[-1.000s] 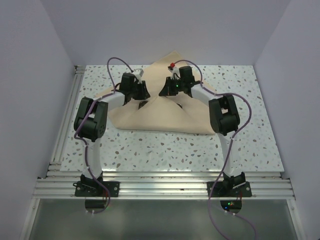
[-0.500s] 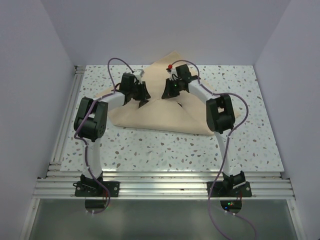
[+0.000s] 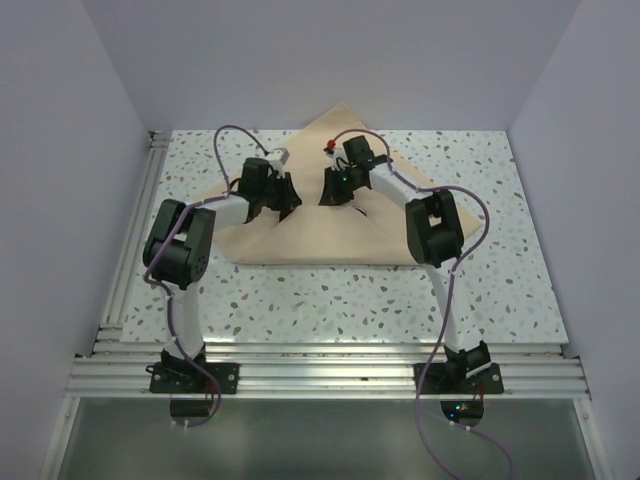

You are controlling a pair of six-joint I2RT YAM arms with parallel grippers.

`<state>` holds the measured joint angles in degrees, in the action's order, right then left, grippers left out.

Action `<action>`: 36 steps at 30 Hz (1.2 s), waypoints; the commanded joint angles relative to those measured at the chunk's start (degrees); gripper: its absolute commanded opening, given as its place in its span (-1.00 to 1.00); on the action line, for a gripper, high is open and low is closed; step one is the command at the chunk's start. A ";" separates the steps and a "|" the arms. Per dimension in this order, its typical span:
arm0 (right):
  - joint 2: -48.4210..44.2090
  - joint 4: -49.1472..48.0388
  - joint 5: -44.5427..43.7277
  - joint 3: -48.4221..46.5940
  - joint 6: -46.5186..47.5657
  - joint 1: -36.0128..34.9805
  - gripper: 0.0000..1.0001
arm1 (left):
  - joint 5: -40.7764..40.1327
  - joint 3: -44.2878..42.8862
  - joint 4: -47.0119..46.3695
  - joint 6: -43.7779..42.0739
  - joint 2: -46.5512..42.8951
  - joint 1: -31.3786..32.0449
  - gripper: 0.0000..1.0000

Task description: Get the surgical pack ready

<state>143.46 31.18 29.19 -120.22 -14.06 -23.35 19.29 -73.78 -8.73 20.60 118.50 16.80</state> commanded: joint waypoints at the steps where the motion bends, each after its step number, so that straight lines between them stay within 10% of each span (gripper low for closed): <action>1: -2.48 5.65 -2.56 5.52 3.16 -0.38 -1.00 | 2.07 4.78 2.05 0.40 -3.17 2.36 -0.49; 6: -6.96 4.60 -3.09 13.68 4.22 -1.08 -1.00 | -1.68 9.79 1.17 2.16 -7.65 3.24 -0.47; 18: -9.51 1.34 -4.67 19.50 4.22 -1.26 -1.00 | -18.74 12.95 8.64 6.03 -21.63 -10.71 0.39; 36: -11.18 -0.94 -3.62 21.35 3.78 -1.26 -1.00 | -12.89 24.38 4.96 9.81 -25.60 -32.52 0.44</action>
<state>132.44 25.50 29.50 -100.90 -12.34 -24.32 2.04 -50.68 -1.15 28.95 92.09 -14.11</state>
